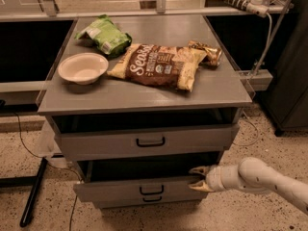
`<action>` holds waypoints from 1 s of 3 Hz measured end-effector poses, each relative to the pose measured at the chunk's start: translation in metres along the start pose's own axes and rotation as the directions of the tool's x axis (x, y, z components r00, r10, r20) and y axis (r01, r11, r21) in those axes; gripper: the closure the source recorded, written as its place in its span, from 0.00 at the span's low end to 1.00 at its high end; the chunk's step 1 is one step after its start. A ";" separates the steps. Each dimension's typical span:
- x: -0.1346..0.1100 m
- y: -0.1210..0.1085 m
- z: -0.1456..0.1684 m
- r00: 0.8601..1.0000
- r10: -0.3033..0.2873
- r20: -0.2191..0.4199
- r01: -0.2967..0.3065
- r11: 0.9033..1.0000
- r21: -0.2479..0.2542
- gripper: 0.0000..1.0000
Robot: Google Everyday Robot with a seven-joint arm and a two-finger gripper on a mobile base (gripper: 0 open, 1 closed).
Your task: Open middle drawer
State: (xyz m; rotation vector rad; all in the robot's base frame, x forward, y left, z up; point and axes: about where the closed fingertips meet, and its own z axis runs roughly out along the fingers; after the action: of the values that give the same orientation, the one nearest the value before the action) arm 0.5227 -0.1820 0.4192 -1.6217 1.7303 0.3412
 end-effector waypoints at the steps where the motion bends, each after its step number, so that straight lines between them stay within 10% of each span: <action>1: -0.003 0.011 -0.002 1.000 -0.004 0.008 0.004 1.000 -0.020 1.00; 3: 0.001 0.024 -0.011 1.000 -0.004 0.013 0.004 1.000 -0.030 1.00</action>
Offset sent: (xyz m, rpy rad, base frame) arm -0.2892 -0.1232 -0.0706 0.0329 0.1214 0.1835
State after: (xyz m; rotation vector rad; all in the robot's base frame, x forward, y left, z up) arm 0.4962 -0.1857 0.4192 -1.6408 1.7198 0.3769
